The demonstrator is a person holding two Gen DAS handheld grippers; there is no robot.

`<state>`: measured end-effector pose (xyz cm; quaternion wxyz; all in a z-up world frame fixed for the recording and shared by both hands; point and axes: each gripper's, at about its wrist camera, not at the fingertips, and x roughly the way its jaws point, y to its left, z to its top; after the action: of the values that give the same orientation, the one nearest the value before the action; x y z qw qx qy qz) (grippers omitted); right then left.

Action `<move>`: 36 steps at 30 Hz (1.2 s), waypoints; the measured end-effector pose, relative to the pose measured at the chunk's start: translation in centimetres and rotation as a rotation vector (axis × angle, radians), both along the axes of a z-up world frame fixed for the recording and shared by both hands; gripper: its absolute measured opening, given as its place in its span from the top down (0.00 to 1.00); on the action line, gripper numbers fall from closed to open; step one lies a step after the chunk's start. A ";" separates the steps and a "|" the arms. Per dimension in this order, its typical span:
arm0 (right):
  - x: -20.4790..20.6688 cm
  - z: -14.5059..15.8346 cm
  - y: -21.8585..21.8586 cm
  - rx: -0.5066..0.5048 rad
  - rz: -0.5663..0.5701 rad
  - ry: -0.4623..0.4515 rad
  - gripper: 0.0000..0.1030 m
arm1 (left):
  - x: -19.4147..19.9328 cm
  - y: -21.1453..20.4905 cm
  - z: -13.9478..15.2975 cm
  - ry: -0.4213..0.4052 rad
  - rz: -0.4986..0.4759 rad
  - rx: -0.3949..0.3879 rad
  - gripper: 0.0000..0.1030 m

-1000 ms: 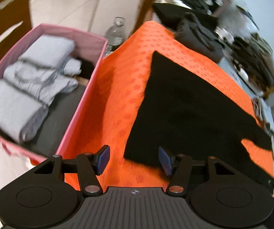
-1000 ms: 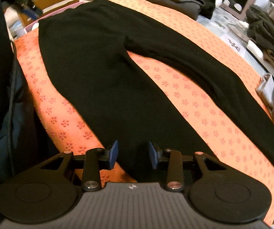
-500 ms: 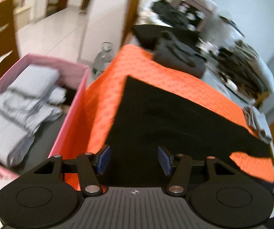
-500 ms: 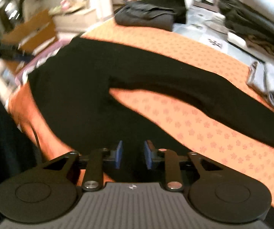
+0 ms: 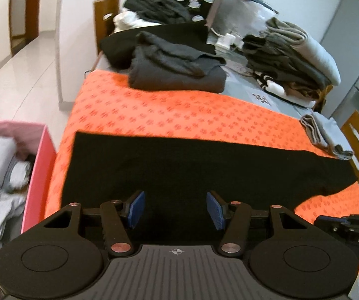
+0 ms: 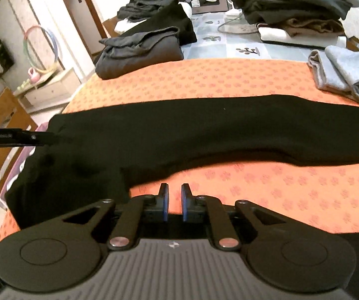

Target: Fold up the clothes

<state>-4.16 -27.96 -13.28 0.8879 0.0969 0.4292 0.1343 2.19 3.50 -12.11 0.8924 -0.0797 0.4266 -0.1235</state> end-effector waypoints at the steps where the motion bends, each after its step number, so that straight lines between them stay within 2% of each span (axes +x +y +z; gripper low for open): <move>1: 0.5 -0.2 0.1 0.007 -0.008 0.002 0.88 | 0.4 -0.4 -0.2 -0.003 -0.008 0.010 0.45; 11: 3.3 -2.3 1.0 0.035 -0.054 0.027 0.90 | 2.3 -1.8 -2.4 0.039 -0.051 0.065 0.45; 15: 3.4 -2.2 1.7 -0.019 -0.033 0.014 0.99 | 2.4 -1.7 -2.5 0.030 -0.056 0.066 0.45; 20: 3.5 -1.7 2.7 -0.112 0.008 0.006 0.99 | 2.4 -1.9 -2.5 0.026 -0.063 0.077 0.45; 28: 2.2 -0.7 2.3 -0.181 0.007 0.009 0.99 | 2.4 -2.1 -2.6 0.021 -0.082 0.095 0.45; 36: 2.5 -0.7 2.1 -0.125 0.020 0.005 0.97 | 2.6 -2.0 -2.7 0.022 -0.086 0.093 0.44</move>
<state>-1.67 -25.91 -13.95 0.8897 0.0375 0.4400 0.1157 4.74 1.47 -14.76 0.8843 -0.0208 0.4446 -0.1411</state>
